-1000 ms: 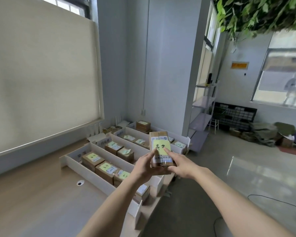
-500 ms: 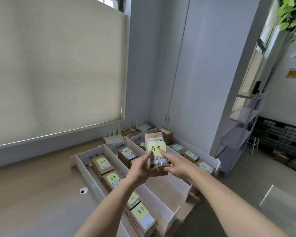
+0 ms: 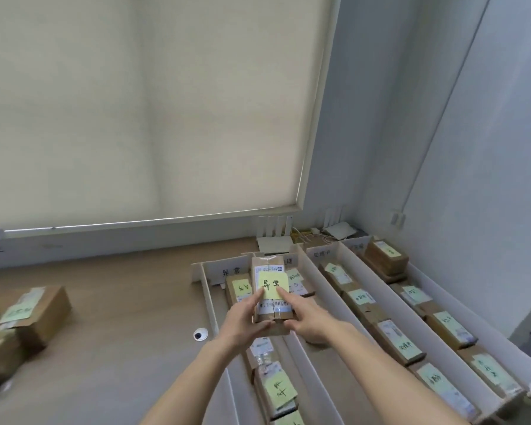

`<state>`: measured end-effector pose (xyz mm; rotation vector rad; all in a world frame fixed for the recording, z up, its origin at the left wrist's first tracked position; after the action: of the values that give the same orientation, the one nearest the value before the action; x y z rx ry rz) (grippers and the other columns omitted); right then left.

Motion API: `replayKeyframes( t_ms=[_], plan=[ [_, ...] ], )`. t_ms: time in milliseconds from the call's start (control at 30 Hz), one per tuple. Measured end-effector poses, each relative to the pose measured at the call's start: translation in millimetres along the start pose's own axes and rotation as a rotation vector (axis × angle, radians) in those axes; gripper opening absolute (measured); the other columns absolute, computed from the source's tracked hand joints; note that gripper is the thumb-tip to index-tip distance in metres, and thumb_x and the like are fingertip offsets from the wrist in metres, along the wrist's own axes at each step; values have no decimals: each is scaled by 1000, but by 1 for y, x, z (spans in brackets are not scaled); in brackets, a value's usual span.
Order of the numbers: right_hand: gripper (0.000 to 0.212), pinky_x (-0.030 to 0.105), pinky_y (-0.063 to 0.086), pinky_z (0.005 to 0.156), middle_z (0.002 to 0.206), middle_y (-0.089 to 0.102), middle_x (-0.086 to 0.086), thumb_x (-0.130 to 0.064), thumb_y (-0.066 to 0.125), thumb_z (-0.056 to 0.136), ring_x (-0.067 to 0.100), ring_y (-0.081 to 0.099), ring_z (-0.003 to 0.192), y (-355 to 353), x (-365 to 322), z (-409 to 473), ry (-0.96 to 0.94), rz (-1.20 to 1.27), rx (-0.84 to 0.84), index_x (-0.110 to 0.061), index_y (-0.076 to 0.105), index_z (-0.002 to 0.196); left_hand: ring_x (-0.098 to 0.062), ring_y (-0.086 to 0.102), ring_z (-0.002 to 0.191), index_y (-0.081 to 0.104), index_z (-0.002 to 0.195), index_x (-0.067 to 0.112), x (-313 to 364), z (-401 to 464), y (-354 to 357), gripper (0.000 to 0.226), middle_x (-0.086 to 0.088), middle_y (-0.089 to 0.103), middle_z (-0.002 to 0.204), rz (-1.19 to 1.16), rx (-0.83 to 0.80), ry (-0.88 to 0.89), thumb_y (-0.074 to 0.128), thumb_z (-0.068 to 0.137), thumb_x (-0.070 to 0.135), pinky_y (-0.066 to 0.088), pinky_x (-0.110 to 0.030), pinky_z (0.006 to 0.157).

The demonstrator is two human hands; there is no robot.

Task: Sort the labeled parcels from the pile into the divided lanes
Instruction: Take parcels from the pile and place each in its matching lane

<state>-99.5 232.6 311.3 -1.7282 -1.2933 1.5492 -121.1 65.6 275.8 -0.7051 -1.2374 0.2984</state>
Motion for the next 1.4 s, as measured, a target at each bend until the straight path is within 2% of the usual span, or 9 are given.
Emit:
replayKeyframes(
  t_ms=[233, 367, 533, 700, 833, 1000, 1200, 1300, 1400],
  plan=[
    [81, 39, 31, 120, 160, 31, -9, -14, 57, 102, 15, 34, 145, 45, 66, 117, -87, 46, -189, -39, 8, 161, -6, 46, 132, 31, 154, 20, -89, 50, 59, 84, 9, 46, 149, -33, 70, -226, 77, 85, 26, 38, -23, 108],
    [82, 40, 27, 123, 164, 24, -12, -15, 56, 102, 13, 27, 150, 78, 103, 171, -108, 83, -275, -42, 6, 160, -8, 47, 132, 30, 155, 26, -136, 73, 93, 83, 11, 43, 150, -70, 58, -335, 76, 86, 24, 39, -30, 111],
    [83, 43, 22, 125, 167, 16, -13, -19, 56, 102, 15, 18, 154, 108, 134, 228, -125, 95, -314, -45, 3, 160, -6, 50, 127, 30, 155, 27, -183, 106, 117, 84, 12, 45, 146, -90, 43, -438, 77, 85, 25, 43, -24, 106],
    [82, 43, 22, 125, 167, 17, -12, -19, 56, 102, 17, 19, 154, 122, 150, 283, -168, 67, -322, -41, 3, 161, -5, 50, 126, 30, 154, 31, -223, 137, 128, 85, 13, 45, 146, -89, 54, -499, 78, 84, 27, 44, -26, 106],
    [82, 45, 22, 125, 168, 15, -11, -21, 56, 103, 18, 18, 154, 129, 152, 322, -181, 75, -325, -44, 1, 160, -7, 49, 127, 30, 154, 32, -246, 164, 124, 84, 13, 46, 143, -57, 68, -514, 77, 85, 29, 43, -28, 106],
    [82, 44, 21, 125, 168, 13, -9, -21, 56, 103, 20, 16, 155, 136, 157, 354, -180, 77, -313, -41, 1, 161, -6, 48, 125, 30, 154, 29, -267, 189, 122, 84, 11, 45, 145, -50, 44, -539, 77, 85, 26, 39, -10, 95],
    [81, 39, 22, 123, 169, 8, -10, -17, 53, 104, 19, 16, 155, 142, 159, 361, -182, 54, -307, -36, 0, 162, -7, 48, 125, 30, 153, 35, -280, 193, 128, 86, 11, 45, 146, -36, 60, -568, 80, 83, 25, 43, -26, 106],
    [83, 39, 26, 123, 169, 4, -12, -19, 55, 104, 20, 19, 154, 138, 155, 357, -179, 45, -321, -36, -1, 162, -8, 44, 129, 30, 154, 31, -276, 194, 125, 88, 10, 43, 149, -29, 58, -574, 81, 82, 26, 39, -25, 108],
    [85, 42, 29, 122, 170, 1, -6, -27, 58, 103, 24, 22, 154, 126, 146, 351, -169, -2, -304, -40, -2, 161, -8, 37, 137, 27, 155, 28, -264, 195, 116, 91, 11, 37, 153, -1, 56, -549, 80, 82, 26, 30, -18, 108]
  ],
)
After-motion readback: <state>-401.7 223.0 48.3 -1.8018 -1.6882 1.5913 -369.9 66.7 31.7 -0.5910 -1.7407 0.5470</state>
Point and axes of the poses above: each hand's wrist, its own z-axis towards the middle knuckle, its own y-axis out of the palm, x = y × z, the point moved 6 cm from there along z, towards the middle knuckle
